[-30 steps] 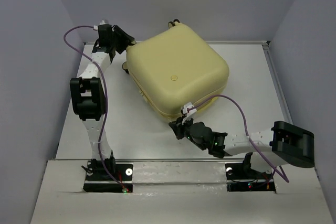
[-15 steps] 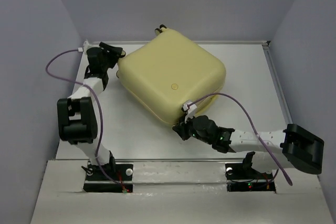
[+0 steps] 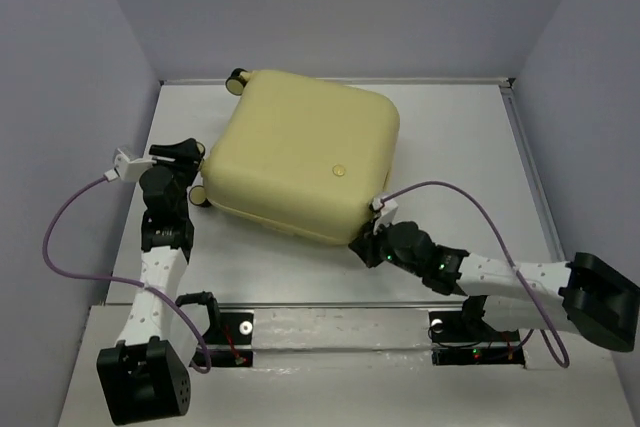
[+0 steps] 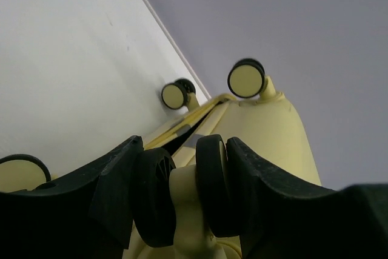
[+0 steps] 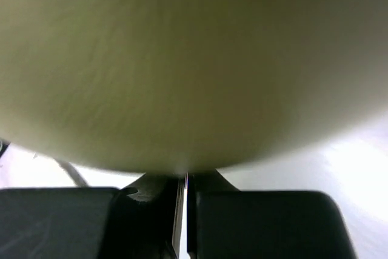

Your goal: Pack the luggage

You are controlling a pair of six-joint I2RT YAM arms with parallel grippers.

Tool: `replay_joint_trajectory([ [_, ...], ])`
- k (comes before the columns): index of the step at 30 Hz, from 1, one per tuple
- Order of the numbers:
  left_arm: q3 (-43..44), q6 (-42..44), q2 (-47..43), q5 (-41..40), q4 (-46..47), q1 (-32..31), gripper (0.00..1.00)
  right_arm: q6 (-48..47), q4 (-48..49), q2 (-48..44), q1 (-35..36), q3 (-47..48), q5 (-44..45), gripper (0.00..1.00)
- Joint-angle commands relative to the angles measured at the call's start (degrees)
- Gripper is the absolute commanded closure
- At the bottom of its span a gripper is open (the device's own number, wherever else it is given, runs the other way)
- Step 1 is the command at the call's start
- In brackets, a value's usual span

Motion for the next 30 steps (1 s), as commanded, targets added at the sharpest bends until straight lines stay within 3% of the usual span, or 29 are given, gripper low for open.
replay_joint_trajectory([
  [1, -4.15, 6.63, -3.50, 15.36, -5.09, -4.05, 0.94, 9.15, 26.64, 8.61, 13.30, 1.46, -1.59, 0.93],
  [5, -8.28, 4.79, -8.40, 16.95, -4.91, -3.96, 0.94, 6.55, 22.58, 5.47, 8.32, 4.26, 3.52, 0.93],
  [6, -8.99, 4.70, -9.56, 17.03, -5.18, -4.04, 0.94, 6.02, 19.17, 2.59, 0.20, 7.23, 0.90, 0.93],
  [8, -9.52, 5.04, -12.29, 16.77, -7.01, -3.96, 0.94, 5.31, 16.33, 0.54, -7.41, 10.94, -8.15, 0.93],
  [9, -9.70, 5.05, -13.17, 17.56, -7.46, -3.96, 0.94, 2.87, 10.23, -0.33, -12.75, 15.48, -10.00, 0.93],
  [13, -10.57, 5.13, -15.19, 19.93, -7.55, -4.13, 0.94, 0.22, 6.75, -1.13, -21.74, 20.62, -16.59, 0.93],
  [17, -8.91, 9.34, -17.83, 17.22, -12.02, -4.13, 0.93, -0.67, 3.84, -3.41, -23.79, 14.42, -18.72, 0.93],
  [20, -5.93, 11.02, -19.59, 15.46, -14.83, -4.22, 0.68, 0.21, 3.66, -4.47, -23.79, 8.78, -17.76, 0.93],
  [21, -4.88, 12.15, -19.42, 15.02, -15.37, -4.57, 0.44, 0.21, 3.66, -4.56, -23.79, 7.89, -17.84, 0.93],
  [24, -0.31, 14.44, -18.98, 13.26, -17.21, -5.10, 0.07, -0.40, 3.05, -4.65, -23.79, 6.83, -17.05, 0.93],
  [28, 10.57, 19.36, -20.03, 7.12, -21.51, -5.45, 0.01, -2.51, 0.33, -4.39, -24.93, 9.19, -16.70, 0.93],
  [30, 13.49, 22.35, -20.03, 7.45, -22.75, -5.80, 0.07, -3.47, -0.46, -4.12, -24.93, 10.16, -17.31, 0.93],
])
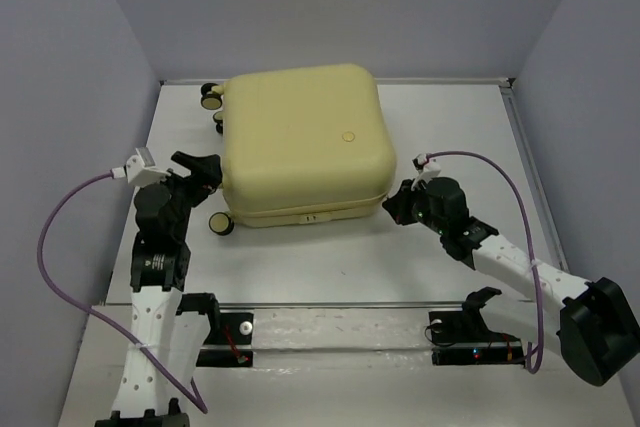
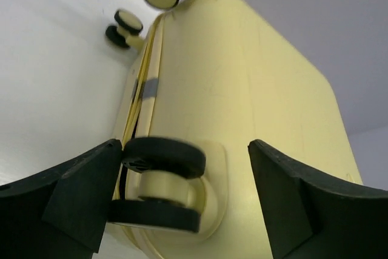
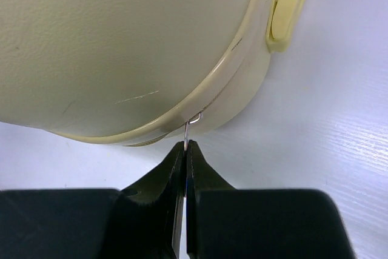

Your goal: Pack the luggage

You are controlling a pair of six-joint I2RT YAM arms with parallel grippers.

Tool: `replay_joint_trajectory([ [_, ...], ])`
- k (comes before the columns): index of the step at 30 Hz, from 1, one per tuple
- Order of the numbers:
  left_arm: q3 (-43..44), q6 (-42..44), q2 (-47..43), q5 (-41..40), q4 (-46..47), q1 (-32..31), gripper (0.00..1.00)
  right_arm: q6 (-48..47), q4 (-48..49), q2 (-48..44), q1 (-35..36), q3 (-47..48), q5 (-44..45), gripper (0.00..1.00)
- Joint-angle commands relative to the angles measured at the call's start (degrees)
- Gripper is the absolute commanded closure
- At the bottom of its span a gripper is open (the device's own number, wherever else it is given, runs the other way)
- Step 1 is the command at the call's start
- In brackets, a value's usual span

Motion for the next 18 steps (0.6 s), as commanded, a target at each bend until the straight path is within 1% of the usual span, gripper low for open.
replay_joint_trajectory([
  [1, 10.70, 9.37, -2.04, 3.38, 1.18, -2.54, 0.13, -2.71, 7.86, -1.46, 0.86, 4.76, -6.50, 0.93],
  [2, 11.15, 10.51, -1.87, 6.01, 2.05, -3.95, 0.23, -2.89, 7.42, -1.37, 0.86, 4.94, -7.02, 0.93],
  [3, 10.89, 10.96, -1.78, 8.04, 2.49, -5.09, 0.41, -3.15, 7.16, -1.28, 0.86, 5.12, -7.37, 0.93],
  [4, 9.93, 11.31, -1.78, 9.98, 2.76, -6.67, 0.66, -3.42, 6.81, -0.93, 0.86, 5.21, -8.34, 0.93],
  [5, 9.31, 11.84, -1.69, 10.17, 3.19, -8.69, 0.73, -3.59, 6.72, -0.75, 0.86, 5.21, -8.78, 0.93],
  [6, 8.70, 13.15, -1.52, 10.08, 3.29, -14.10, 0.80, -3.60, 6.45, -0.49, 0.86, 5.12, -9.05, 0.93],
  [7, 7.38, 13.51, -0.56, 8.60, 3.46, -17.55, 0.87, -3.77, 6.36, -0.05, 0.86, 4.86, -9.48, 0.93],
  [8, 6.68, 13.77, 0.23, 7.55, 3.38, -21.33, 0.88, -3.69, 6.28, 0.04, 0.86, 4.68, -9.49, 0.93],
  [9, 5.97, 14.12, 1.11, 5.79, 3.46, -30.33, 0.89, -3.77, 6.19, 0.13, 0.86, 4.51, -9.40, 0.93],
  [10, 5.53, 14.04, 3.56, 0.12, 4.94, -35.46, 0.89, -3.77, 6.10, 0.21, 0.86, 4.33, -9.31, 0.93],
  [11, 4.66, 14.04, 5.15, -3.15, 5.39, -40.30, 0.89, -3.69, 6.01, 0.04, 0.86, 4.24, -9.31, 0.93],
  [12, 4.47, 13.95, 6.90, -5.36, 6.27, -44.53, 0.87, -3.68, 5.84, -0.22, 0.86, 4.07, -9.49, 0.93],
  [13, 3.69, 13.34, 10.40, -9.04, 9.15, -51.96, 0.84, -3.60, 5.75, -0.22, 0.86, 3.98, -9.49, 0.93],
  [14, 3.16, 12.73, 12.53, -10.73, 11.18, -55.00, 0.81, -3.51, 5.66, -0.31, 0.86, 3.98, -9.49, 0.93],
  [15, 2.89, 12.20, 14.72, -11.27, 13.11, -57.20, 0.75, -3.51, 5.31, -0.40, 0.86, 3.89, -9.40, 0.93],
  [16, 2.98, 12.11, 17.44, -11.36, 14.96, -58.70, 0.72, -3.51, 5.13, -0.57, 0.86, 3.89, -9.49, 0.93],
  [17, 3.50, 11.93, 23.04, -11.01, 16.46, -60.63, 0.71, -3.51, 5.05, -0.84, 0.86, 3.80, -9.57, 0.93],
  [18, 3.76, 12.10, 25.79, -10.75, 20.04, -61.26, 0.70, -3.42, 4.87, -1.45, 0.86, 3.54, -9.66, 0.93],
])
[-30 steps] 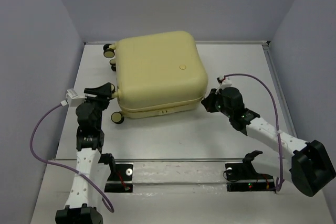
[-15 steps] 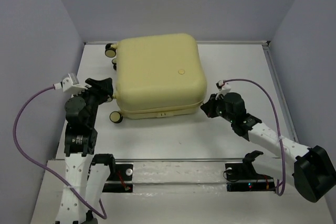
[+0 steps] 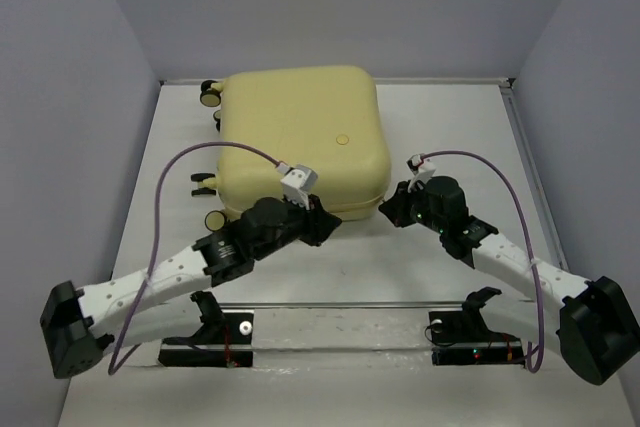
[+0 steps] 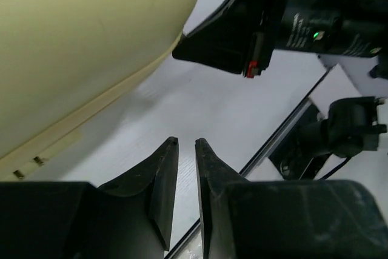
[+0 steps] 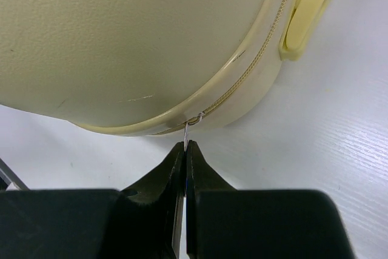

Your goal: Pack the luggage

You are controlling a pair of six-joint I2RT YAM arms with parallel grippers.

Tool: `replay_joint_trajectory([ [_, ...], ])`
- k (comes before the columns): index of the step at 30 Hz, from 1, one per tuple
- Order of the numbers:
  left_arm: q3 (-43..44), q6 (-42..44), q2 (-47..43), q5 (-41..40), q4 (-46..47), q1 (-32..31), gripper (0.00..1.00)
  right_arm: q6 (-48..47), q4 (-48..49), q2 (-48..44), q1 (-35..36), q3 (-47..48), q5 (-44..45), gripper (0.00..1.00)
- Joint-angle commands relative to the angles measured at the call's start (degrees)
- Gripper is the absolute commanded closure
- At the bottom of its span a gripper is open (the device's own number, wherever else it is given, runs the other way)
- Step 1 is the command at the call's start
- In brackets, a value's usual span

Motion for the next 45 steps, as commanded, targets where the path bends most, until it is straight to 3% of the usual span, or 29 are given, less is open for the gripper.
replay_joint_trajectory([
  [1, 0.36, 0.61, 11.73, -4.78, 13.07, -4.37, 0.70, -0.30, 5.55, -2.07, 0.92, 2.55, -4.72, 0.93],
  [7, 6.32, 2.45, 28.78, -4.86, 18.71, -4.64, 0.71, -1.35, 2.39, -4.96, 0.92, 1.50, -5.86, 0.93],
  [18, 10.20, 0.87, 37.24, -13.65, 20.64, -2.01, 0.76, 1.54, -5.27, -14.01, 2.40, -3.24, -11.31, 0.93],
  [21, 11.43, 0.87, 39.26, -13.39, 21.79, -0.34, 0.77, 5.67, -0.90, -14.55, 6.36, -4.39, -11.50, 0.93],
  [26, 13.45, 0.87, 42.07, -11.20, 22.67, 1.16, 0.79, 6.91, 7.38, -4.64, 20.32, -1.42, -2.63, 0.93],
  [29, 12.76, 0.70, 41.03, -11.19, 22.58, 1.25, 0.79, 7.52, 13.97, 0.11, 20.87, -1.40, 0.96, 0.93],
  [32, 9.96, 0.70, 35.77, -12.42, 21.53, 1.34, 0.79, 7.79, 14.33, 0.31, 20.87, -1.84, 6.33, 0.93],
  [35, 6.96, -0.18, 26.81, -11.46, 17.67, 2.65, 0.65, 6.83, 12.58, -0.49, 20.87, -2.11, 10.04, 0.93],
  [36, 5.56, 0.08, 22.26, -8.33, 14.96, 3.53, 0.46, 6.56, 12.14, -0.14, 20.87, -1.76, 10.04, 0.93],
  [37, 5.46, 0.08, 22.22, -8.29, 12.76, 3.54, 0.36, 6.56, 12.14, 0.21, 20.87, -1.58, 10.04, 0.93],
  [38, 6.59, 1.65, 18.82, -0.64, 7.43, 5.45, 0.26, 6.47, 12.22, 1.17, 20.87, -1.14, 10.04, 0.93],
  [39, 7.64, 2.27, 17.57, 1.53, 4.15, 6.08, 0.15, 6.39, 12.40, 1.97, 20.87, -0.88, 10.04, 0.93],
  [43, 8.63, 1.41, 7.30, 1.46, -7.82, 11.95, 0.08, 6.12, 13.36, 3.73, 20.87, -0.35, 10.04, 0.93],
  [45, 8.01, -0.97, 0.09, 2.60, -11.86, 21.78, 0.07, 5.95, 13.45, 3.91, 20.87, -0.26, 10.04, 0.93],
])
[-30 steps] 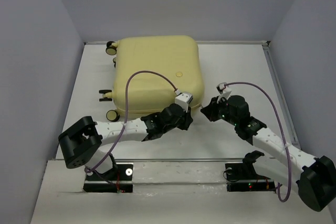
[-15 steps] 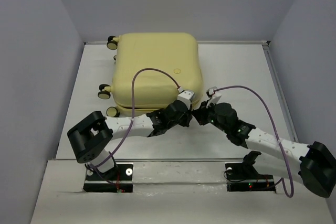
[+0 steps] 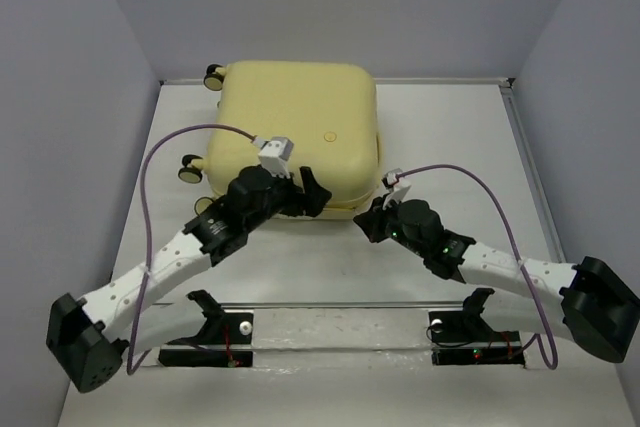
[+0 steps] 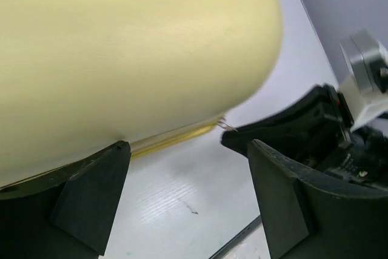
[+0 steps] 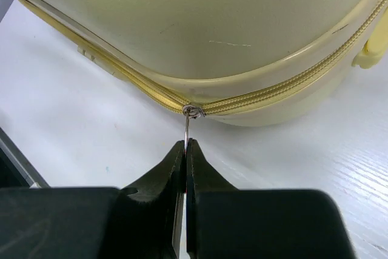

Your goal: Pack the luggage

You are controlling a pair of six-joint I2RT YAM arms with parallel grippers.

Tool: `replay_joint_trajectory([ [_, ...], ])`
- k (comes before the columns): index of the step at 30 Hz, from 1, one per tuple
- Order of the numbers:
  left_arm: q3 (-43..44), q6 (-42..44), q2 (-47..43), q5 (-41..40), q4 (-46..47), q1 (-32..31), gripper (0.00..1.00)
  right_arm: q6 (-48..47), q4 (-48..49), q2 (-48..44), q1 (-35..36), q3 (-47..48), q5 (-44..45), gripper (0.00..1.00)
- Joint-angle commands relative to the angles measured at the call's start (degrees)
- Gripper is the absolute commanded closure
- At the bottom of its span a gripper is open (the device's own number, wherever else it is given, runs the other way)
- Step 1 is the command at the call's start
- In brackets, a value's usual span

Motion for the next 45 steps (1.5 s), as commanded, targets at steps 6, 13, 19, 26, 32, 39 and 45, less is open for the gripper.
replay_joint_trajectory([
  [6, 3.03, -1.19, -16.28, 3.11, -16.40, 35.89, 0.01, -0.05, 2.59, 0.85, 1.97, 2.01, -6.31, 0.93],
  [13, 0.31, -7.23, -10.84, 13.30, -6.39, 60.11, 0.01, -0.57, 1.98, -1.43, 1.97, 1.13, -6.57, 0.93],
  [19, -3.47, -13.14, -5.12, 20.87, 3.54, 64.98, 0.01, -1.45, 1.10, -2.40, 1.97, 0.87, -6.49, 0.93],
  [26, -3.56, -16.74, 0.68, 22.55, 9.00, 65.07, 0.01, -1.45, 1.01, -1.70, 1.97, 1.13, -7.45, 0.93],
  [32, -4.79, -21.57, 4.03, 22.73, 15.41, 65.07, 0.01, -1.28, 0.83, -3.02, 1.97, -0.10, -7.37, 0.93],
  [39, -7.78, -28.61, 5.44, 22.29, 22.62, 65.07, 0.05, -1.80, 0.04, -3.11, 1.97, 0.52, -7.72, 0.93],
  [45, -8.74, -30.28, 5.26, 21.50, 25.17, 64.98, 0.21, -1.98, -0.22, -3.46, 1.97, 0.60, -8.24, 0.93],
])
